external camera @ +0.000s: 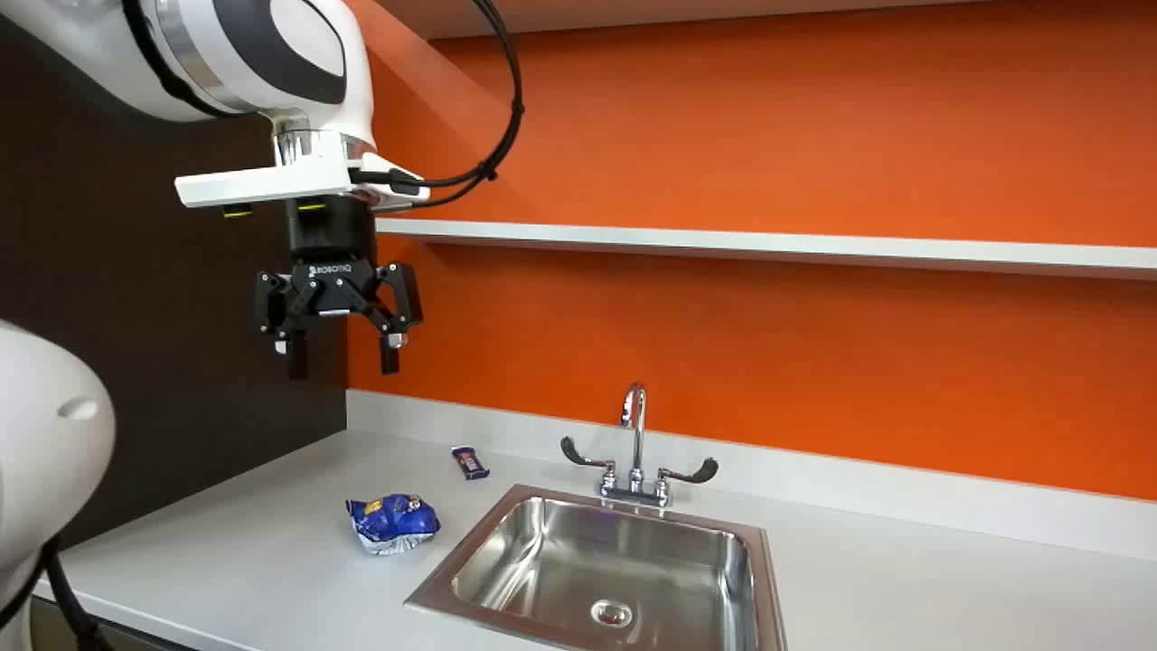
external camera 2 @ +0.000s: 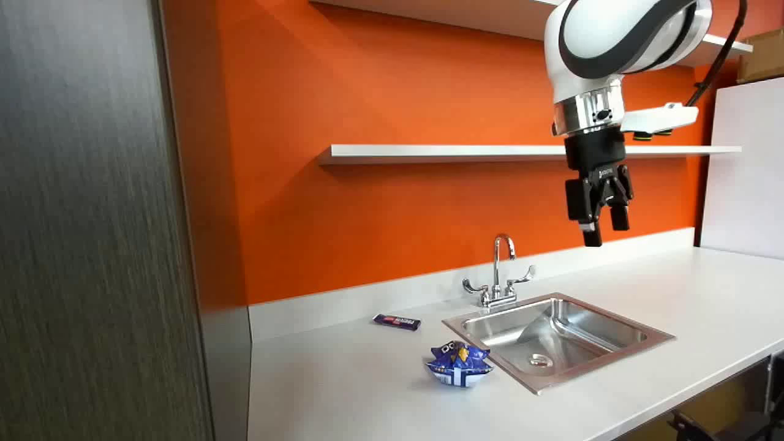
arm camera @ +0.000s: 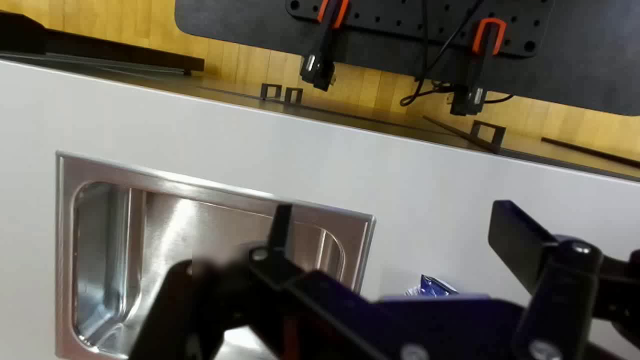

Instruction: Pick up the pack of the snacks and put it on the shelf

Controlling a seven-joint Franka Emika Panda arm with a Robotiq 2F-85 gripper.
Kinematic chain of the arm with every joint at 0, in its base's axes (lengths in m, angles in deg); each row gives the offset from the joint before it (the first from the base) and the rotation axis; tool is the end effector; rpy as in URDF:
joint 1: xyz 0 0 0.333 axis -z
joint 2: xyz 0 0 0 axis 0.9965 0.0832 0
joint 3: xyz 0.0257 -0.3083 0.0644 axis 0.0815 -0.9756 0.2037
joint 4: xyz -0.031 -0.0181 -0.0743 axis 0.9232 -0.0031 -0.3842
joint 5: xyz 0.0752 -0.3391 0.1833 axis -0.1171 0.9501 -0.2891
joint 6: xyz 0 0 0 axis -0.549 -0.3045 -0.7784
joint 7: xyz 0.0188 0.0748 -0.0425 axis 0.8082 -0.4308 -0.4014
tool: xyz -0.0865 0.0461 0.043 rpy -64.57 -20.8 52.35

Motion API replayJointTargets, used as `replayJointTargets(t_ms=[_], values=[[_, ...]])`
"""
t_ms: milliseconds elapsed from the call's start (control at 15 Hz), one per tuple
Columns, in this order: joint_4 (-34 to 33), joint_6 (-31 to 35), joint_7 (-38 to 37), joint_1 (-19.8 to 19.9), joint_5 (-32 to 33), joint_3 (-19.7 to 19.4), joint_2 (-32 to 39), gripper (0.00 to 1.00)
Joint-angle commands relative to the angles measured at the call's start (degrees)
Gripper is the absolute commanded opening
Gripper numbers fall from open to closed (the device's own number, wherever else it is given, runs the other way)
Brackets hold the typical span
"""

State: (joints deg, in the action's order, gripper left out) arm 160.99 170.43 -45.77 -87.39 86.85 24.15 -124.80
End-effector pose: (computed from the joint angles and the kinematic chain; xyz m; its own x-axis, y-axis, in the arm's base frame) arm 0.2948 0.0036 0.4495 0.9643 0.2336 -0.1250 0.2503 -0.9580 0.1401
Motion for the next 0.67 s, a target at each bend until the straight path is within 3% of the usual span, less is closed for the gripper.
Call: replayJointTargets(t_ms=[0,333,600], values=[[-0.1,-0.1,-0.3,-0.5,0.3,-0.5,0.1,1.0],[0.2,3.5,-4.6,0.0,-0.2,0.9,3.2,1.0],[2.0,12.7,-14.6,0.8,-1.9,3.4,8.4,1.0]])
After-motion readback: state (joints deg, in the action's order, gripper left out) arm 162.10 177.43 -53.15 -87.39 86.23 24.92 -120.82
